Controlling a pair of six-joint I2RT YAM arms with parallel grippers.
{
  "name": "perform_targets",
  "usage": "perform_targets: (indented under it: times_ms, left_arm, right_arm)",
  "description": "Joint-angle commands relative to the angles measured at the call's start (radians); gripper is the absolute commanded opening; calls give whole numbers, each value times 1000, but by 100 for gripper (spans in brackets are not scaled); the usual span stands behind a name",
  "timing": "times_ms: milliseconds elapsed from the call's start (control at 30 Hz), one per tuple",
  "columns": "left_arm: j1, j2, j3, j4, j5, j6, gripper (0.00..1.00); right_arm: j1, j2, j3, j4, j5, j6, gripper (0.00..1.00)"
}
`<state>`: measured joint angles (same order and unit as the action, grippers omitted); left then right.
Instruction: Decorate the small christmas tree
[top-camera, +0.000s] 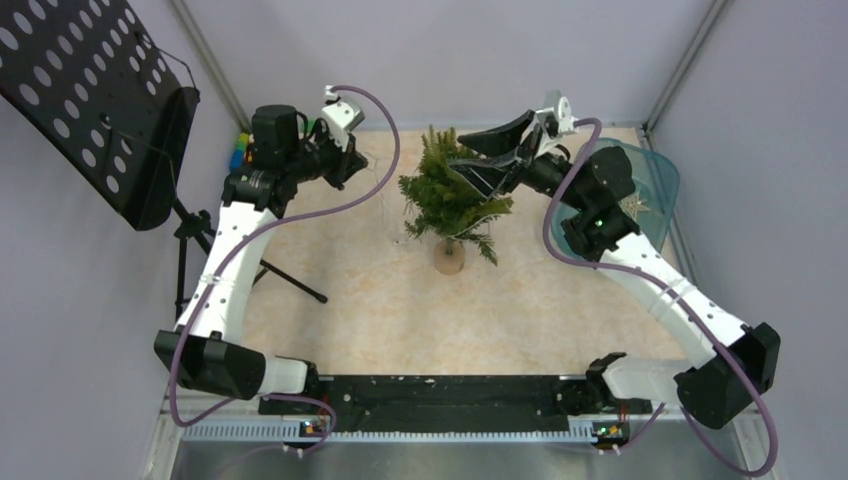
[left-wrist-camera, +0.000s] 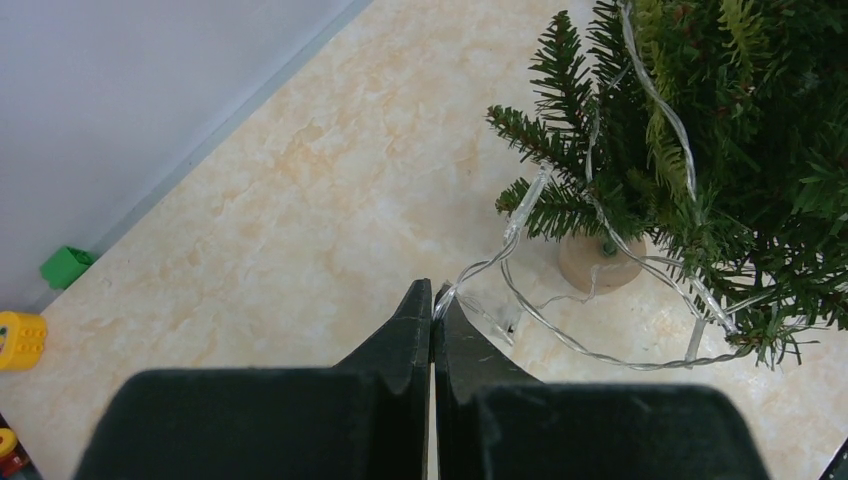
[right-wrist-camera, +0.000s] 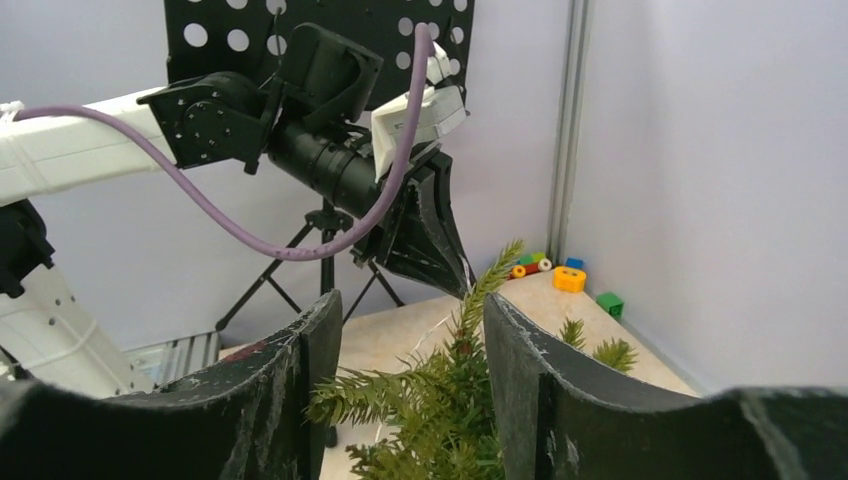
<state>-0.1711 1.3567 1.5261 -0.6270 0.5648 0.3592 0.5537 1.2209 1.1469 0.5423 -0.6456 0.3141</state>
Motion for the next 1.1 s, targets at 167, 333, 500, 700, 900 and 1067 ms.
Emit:
perform_targets:
  times_ms: [167,333,500,700,900,1067]
  left_arm:
    - [-1,-33,40,48,15,0,0]
    - [-1,-12,105,55,8,-2,0]
    - [-1,19,146,112,0,-27,0]
    - [-4,94,209,199,-51,-58,0]
    - [-8,229,309,296,-83,-151,0]
    - [-21,379,429,304,-116,-197,0]
  right_arm:
    - [11,-62,127,-125,-65,3,74]
    - [11,-82,273,-335,-12,-38,99]
    - [-102,-7,545,-584,167,-67,99]
    - [-431,289,757,-497,87,166,99]
    - [-488,684,991,-455,-126,90,98]
    - [-492,1012,1140,-227,-309,200,93]
